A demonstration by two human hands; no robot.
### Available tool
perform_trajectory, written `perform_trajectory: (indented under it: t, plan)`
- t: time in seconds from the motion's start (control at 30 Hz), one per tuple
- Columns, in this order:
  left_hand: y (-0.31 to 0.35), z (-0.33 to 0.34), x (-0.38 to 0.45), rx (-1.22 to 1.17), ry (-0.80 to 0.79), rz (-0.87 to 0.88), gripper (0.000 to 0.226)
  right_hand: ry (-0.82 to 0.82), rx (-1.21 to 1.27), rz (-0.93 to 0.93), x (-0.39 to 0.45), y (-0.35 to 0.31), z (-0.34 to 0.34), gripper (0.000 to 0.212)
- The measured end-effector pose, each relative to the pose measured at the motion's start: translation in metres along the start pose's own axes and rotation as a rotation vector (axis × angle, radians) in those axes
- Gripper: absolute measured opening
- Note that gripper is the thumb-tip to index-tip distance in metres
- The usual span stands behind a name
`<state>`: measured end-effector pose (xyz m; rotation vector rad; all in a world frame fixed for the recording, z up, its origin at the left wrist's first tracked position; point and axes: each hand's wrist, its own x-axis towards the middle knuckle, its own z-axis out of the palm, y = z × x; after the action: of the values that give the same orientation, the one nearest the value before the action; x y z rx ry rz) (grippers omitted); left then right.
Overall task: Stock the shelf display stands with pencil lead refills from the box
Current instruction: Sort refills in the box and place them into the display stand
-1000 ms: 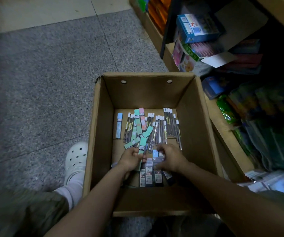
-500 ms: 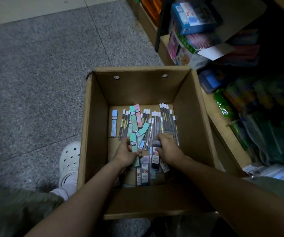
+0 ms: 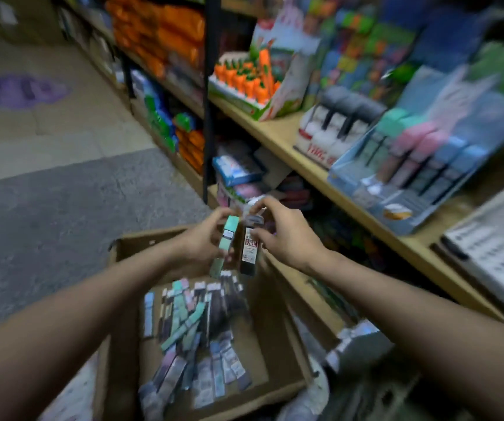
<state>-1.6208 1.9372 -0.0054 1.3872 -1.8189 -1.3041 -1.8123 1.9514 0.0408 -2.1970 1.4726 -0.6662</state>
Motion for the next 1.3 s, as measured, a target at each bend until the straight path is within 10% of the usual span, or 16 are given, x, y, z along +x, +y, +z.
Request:
perform_trajectory:
  t: [0.83, 1.3]
  plan:
    - [0.133, -0.013, 0.063, -0.368, 0.038, 0.21, 0.065, 0.531, -0.387, 0.073, 0.087, 0.021, -0.219, 0.028]
    - [0.129, 0.002, 0.103, -0.464, -0.026, 0.155, 0.065, 0.379, -0.469, 0.203, 0.126, 0.023, -0.217, 0.029]
